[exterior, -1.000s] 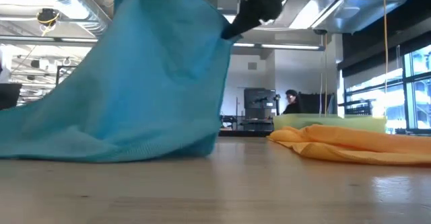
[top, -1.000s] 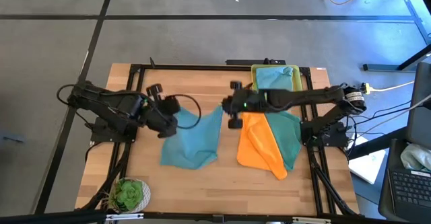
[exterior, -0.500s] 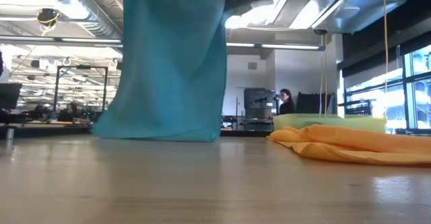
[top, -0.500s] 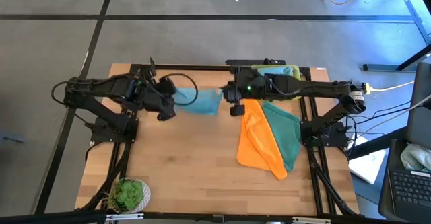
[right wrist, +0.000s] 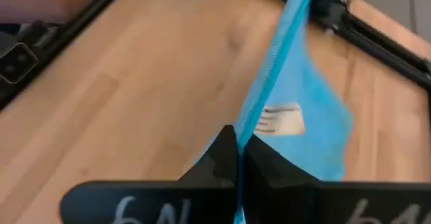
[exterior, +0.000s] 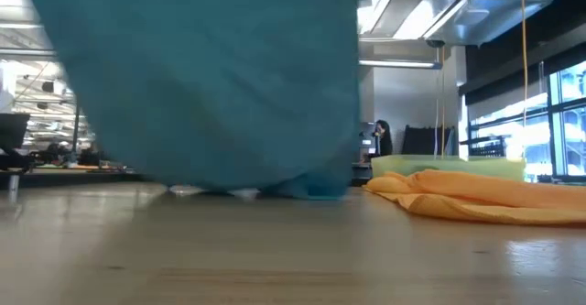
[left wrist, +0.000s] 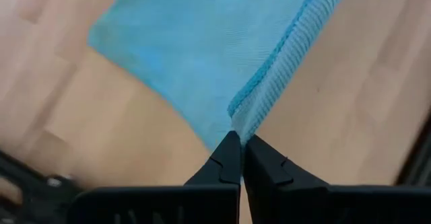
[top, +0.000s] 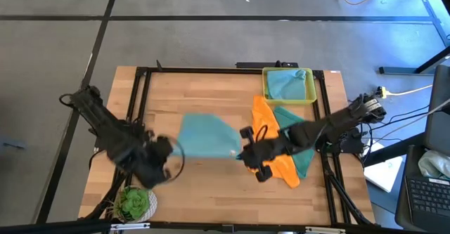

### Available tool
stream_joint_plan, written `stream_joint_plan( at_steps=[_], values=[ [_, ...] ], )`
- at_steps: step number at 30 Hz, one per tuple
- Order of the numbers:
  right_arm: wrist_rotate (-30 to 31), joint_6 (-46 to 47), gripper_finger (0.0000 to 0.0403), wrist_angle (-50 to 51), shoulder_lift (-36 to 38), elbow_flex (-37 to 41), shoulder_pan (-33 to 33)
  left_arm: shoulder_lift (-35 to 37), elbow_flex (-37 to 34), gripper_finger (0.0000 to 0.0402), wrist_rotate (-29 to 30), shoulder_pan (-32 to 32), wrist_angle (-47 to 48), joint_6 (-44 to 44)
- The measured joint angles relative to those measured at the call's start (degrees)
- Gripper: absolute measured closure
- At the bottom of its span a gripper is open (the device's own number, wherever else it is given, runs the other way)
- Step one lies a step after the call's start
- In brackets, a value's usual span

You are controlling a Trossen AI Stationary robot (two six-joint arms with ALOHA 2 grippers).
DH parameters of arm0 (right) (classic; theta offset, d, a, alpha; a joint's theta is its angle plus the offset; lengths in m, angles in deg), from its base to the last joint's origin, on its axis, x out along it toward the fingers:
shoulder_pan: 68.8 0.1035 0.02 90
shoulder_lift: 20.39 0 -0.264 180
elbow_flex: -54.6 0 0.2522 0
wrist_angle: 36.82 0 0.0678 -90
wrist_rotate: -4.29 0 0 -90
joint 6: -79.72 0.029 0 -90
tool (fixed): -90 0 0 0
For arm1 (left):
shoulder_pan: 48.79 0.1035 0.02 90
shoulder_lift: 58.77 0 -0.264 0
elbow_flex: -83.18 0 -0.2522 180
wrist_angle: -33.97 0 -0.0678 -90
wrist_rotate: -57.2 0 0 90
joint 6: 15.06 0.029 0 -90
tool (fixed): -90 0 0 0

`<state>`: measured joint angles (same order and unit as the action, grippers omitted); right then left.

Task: Fold microfiber towels
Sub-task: Fold the left blue microfiber cloth

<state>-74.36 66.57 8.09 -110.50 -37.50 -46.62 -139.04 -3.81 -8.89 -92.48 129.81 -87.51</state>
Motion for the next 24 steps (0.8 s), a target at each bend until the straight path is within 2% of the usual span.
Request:
stream_joint_plan(
  at_steps=[5, 7, 9, 12, 16, 21, 24],
  values=[
    [19.16, -3.95, 0.04, -0.52, -0.17, -1.0, 1.87, -0.73, -0.63, 0.0401, 4.74, -4.69, 4.08, -7.71],
    [24.98, -7.08, 0.04, -0.16, -0.17, -2.12, 0.24, -0.77, 1.67, 0.0401, 8.41, -4.8, 7.93, -7.89],
    [28.63, -10.34, 0.04, 0.26, 0.06, -3.31, -2.17, 0.13, 2.92, 0.0401, 12.81, -3.55, 8.52, -3.33],
    [29.78, -15.16, 0.04, -0.05, 0.12, -4.78, -7.43, 2.14, 5.09, 0.0401, 18.94, 0.38, 8.53, 4.24],
    [31.06, -22.19, 0.04, -1.95, 0.12, -6.98, -14.95, 5.34, 6.01, 0.0401, 22.68, 8.2, 8.24, 15.64],
    [33.54, -32.11, 0.04, -7.83, 0.12, -12.5, -20.82, 10.3, 8.69, 0.0401, 23.64, 17.3, 8.14, 27.12],
    [29.4, -28.93, 0.04, -4.21, 0.37, -17.46, -21.32, 12.82, 11.87, 0.0401, 22.92, 19.65, 8.07, 29.84]
  ],
)
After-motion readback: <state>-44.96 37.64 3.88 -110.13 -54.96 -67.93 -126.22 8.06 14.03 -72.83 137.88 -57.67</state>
